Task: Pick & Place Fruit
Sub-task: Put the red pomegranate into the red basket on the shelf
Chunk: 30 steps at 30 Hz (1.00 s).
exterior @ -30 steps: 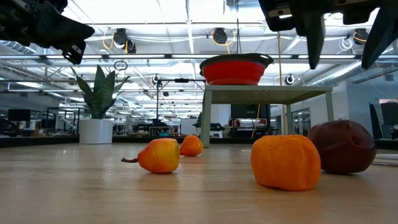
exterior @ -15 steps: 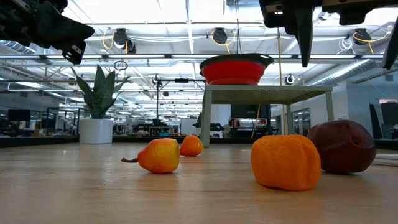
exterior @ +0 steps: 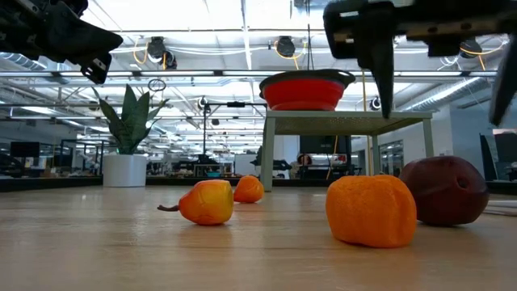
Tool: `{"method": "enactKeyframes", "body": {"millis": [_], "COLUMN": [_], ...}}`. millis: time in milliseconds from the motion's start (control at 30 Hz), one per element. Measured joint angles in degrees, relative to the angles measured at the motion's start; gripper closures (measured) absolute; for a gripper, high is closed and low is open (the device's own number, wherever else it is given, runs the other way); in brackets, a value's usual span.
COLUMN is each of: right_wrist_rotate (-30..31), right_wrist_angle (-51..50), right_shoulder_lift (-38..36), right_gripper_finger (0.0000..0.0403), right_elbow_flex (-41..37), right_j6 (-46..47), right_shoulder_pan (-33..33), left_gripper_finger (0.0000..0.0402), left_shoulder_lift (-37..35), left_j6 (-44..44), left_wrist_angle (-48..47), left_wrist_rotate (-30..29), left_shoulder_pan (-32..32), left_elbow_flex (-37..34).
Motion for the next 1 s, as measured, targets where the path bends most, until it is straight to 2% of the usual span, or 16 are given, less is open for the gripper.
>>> {"method": "enactKeyframes", "body": {"millis": [467, 833, 1000], "right_wrist_rotate": [0.01, -1.47, -1.33], "right_wrist_angle": [1.13, 8.09, 8.78], "right_shoulder_lift": [4.01, 3.98, 3.96], "right_gripper_finger": [0.0131, 0.0131, 0.0132], "right_elbow_flex": [-0.12, -6.45, -6.74], "right_j6": [-1.17, -0.7, 0.64], "right_shoulder_pan": [-0.55, -1.03, -1.07], "left_gripper_finger": [0.0392, 0.0392, 0.0392], "left_shoulder_lift": [-0.01, -0.01, -0.01], "left_j6": [0.14, 0.12, 0.1], "left_wrist_angle": [0.0, -0.02, -0.02], "left_wrist_rotate": [0.0, 0.0, 0.0], "left_shoulder_pan": [0.02, 0.0, 0.01], "left_elbow_flex": [0.0, 0.0, 0.0]}}
